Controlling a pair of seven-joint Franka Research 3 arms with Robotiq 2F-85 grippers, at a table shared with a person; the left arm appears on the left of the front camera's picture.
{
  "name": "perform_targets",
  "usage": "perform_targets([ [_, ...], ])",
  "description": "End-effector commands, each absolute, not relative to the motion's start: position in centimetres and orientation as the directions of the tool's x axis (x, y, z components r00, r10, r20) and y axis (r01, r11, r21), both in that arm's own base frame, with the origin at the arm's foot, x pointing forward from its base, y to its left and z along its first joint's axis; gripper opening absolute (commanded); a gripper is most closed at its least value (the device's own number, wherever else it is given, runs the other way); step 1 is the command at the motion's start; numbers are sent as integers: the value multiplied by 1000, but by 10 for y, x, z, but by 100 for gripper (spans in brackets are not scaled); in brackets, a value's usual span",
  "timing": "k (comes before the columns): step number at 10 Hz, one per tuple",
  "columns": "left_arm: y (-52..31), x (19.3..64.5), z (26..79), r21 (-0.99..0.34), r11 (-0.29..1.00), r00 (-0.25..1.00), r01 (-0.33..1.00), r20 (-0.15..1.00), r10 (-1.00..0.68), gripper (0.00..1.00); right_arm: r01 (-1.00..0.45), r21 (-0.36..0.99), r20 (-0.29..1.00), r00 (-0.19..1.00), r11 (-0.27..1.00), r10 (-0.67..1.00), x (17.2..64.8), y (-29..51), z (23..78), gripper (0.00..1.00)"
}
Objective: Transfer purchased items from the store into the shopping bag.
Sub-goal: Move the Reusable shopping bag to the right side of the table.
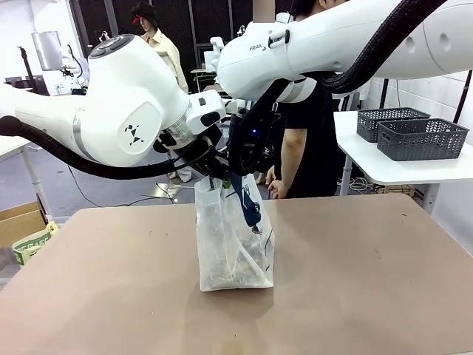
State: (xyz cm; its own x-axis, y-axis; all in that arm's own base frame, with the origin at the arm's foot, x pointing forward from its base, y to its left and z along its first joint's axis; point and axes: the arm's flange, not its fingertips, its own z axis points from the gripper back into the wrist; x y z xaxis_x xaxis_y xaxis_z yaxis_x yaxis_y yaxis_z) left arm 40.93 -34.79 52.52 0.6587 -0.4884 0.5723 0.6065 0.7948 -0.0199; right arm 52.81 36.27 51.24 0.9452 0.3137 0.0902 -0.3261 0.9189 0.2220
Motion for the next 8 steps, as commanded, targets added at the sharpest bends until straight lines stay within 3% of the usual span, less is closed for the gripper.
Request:
perform_targets([
  [1,-348,409,526,-20,795,659,606,573,-487,0,-337,246,94,942,909,323,528,356,513,40],
  [4,-348,409,526,-20,795,659,606,573,-487,0,-325,315,103,946,892,308,528,333,518,99],
  [8,-348,409,526,-20,795,659,606,573,-487,0,-320,390,99,947,863,306,530,285,523,100],
])
